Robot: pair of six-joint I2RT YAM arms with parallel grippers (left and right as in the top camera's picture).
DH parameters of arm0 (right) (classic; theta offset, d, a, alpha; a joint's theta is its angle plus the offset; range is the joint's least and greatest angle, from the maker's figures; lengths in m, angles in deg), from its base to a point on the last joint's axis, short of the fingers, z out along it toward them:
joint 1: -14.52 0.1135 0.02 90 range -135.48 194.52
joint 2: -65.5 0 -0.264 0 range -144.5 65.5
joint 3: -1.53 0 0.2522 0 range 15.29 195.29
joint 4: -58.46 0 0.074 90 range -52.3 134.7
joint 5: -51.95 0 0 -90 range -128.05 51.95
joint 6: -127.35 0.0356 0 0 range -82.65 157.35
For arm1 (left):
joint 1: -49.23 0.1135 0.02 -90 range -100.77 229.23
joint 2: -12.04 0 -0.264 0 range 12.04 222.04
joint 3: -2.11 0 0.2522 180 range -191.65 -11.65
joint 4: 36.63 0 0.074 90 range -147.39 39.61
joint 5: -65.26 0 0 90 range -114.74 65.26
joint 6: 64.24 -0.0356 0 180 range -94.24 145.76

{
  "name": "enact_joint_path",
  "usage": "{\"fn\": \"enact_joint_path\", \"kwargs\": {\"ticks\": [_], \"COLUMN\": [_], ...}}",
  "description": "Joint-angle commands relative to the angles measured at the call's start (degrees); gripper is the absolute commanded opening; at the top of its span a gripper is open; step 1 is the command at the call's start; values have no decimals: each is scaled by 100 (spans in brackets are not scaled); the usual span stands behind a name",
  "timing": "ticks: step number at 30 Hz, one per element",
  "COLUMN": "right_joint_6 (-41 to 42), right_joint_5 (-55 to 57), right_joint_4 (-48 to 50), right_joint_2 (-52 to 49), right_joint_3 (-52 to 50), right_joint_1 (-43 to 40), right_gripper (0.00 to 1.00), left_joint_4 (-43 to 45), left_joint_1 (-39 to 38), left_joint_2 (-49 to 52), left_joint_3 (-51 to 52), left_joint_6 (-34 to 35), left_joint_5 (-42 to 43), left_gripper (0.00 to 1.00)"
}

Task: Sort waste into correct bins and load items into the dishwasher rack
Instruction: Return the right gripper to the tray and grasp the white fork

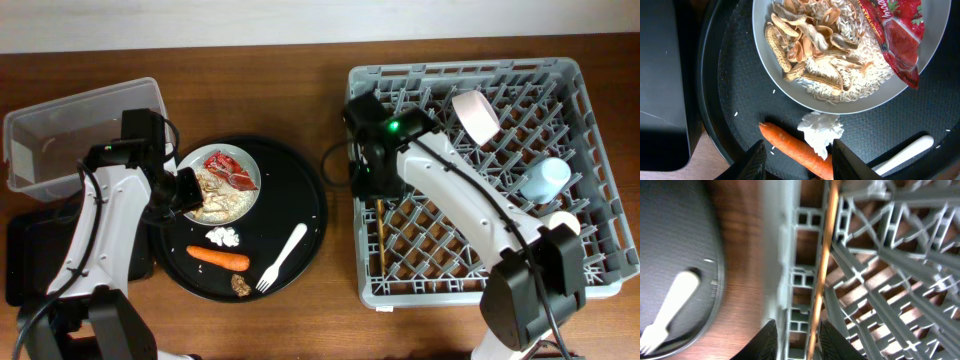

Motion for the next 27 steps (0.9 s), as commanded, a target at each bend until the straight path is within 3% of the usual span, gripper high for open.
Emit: {"fn": "enact_joint_path", "kwargs": {"ticks": [1,12,19,27], "right_joint_6": [9,2376,2999,3038], "right_joint_5": [-577,-817,-820,-820], "right_joint_4": [33,481,785,1014], "right_joint_2": [17,-984,-1895,-2387], "right_joint_3": [772,579,579,575], "right_joint_1": [293,2059,2476,2514], "right_gripper": [36,50,50,50], "left_joint_4": [-7,-9,-9,-7], "left_joint_1": [-15,-15,-15,-15], "left_joint_2": [-35,-35,-35,-35], "left_joint_3": [-15,-15,-15,-15], "left_joint_6": [52,52,50,52], "left_joint_5": [-42,-42,-42,-42], "left_gripper": [42,42,42,42]}}
